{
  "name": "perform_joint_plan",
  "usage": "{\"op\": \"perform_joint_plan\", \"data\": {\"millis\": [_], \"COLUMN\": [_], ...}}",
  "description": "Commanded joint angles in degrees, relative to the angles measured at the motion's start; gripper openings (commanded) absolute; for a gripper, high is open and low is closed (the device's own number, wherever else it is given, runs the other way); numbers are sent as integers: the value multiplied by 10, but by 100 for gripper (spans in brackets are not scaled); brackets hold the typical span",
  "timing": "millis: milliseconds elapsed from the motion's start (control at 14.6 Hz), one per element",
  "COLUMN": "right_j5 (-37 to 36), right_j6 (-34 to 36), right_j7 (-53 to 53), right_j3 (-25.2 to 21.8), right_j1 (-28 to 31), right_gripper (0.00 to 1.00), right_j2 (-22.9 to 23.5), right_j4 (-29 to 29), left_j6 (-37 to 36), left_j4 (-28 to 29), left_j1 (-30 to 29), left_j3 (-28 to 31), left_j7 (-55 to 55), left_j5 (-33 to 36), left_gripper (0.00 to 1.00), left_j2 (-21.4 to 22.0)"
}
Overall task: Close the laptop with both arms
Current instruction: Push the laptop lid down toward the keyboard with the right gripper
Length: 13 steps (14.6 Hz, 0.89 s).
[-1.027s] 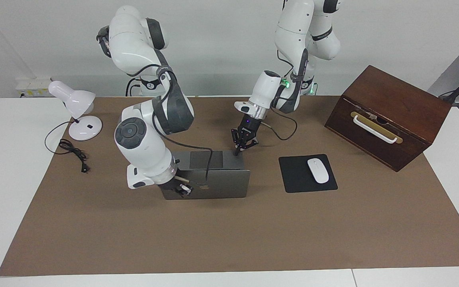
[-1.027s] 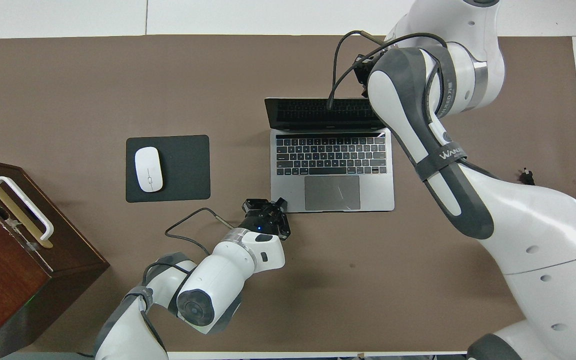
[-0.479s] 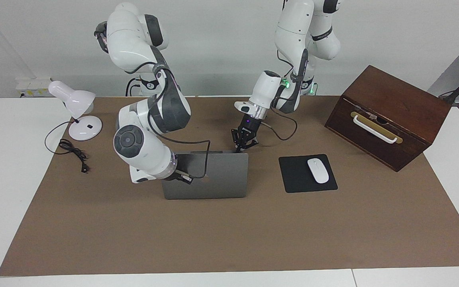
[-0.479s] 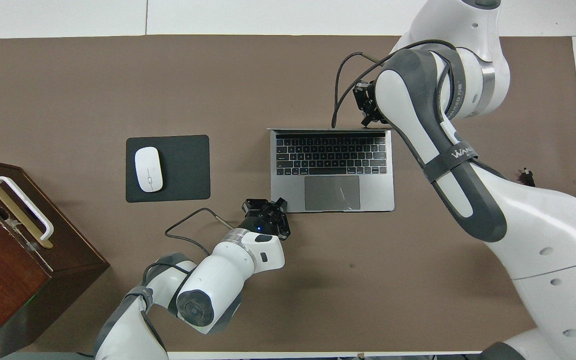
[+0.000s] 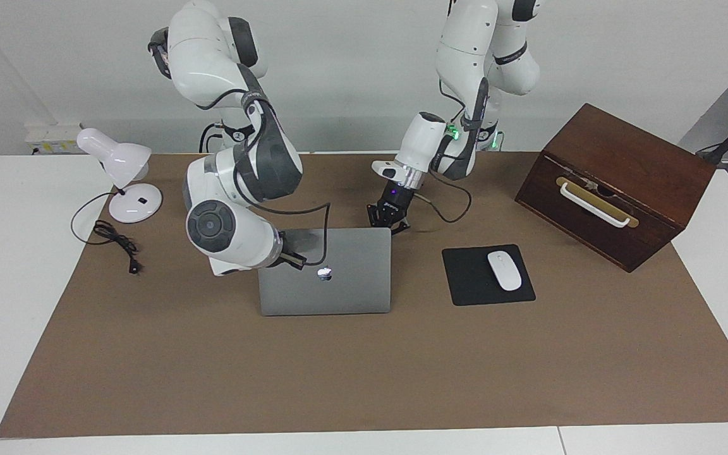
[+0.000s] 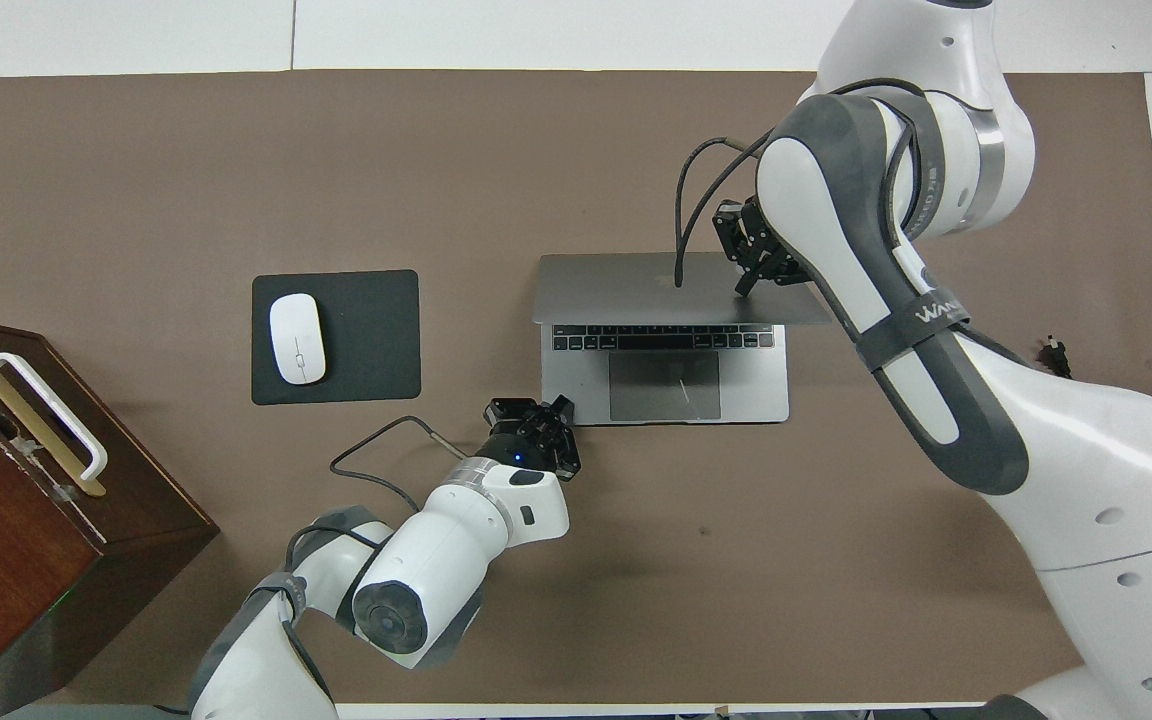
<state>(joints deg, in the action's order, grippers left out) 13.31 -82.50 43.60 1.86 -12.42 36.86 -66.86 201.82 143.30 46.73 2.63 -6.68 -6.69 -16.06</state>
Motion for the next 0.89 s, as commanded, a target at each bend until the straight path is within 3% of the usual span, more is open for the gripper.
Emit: {"op": "perform_joint_plan", "data": {"millis": [0,821], "right_j5": [25,24], "right_j6": [-4,-52], "right_j7": [0,0], "right_j3": [3,3], "right_j1": [5,-2], "right_gripper": [0,0], "right_j2": [-35,-37], "right_j4": [-59,-120], "left_j6": [-11,-11], "left_j4": [22,26], "left_j1": [-16,-16], "left_j3": [11,12], "left_j7": [-22,-30], "left_j5": [-10,-10], "left_gripper": [0,0], "left_j2": [-56,-56]}}
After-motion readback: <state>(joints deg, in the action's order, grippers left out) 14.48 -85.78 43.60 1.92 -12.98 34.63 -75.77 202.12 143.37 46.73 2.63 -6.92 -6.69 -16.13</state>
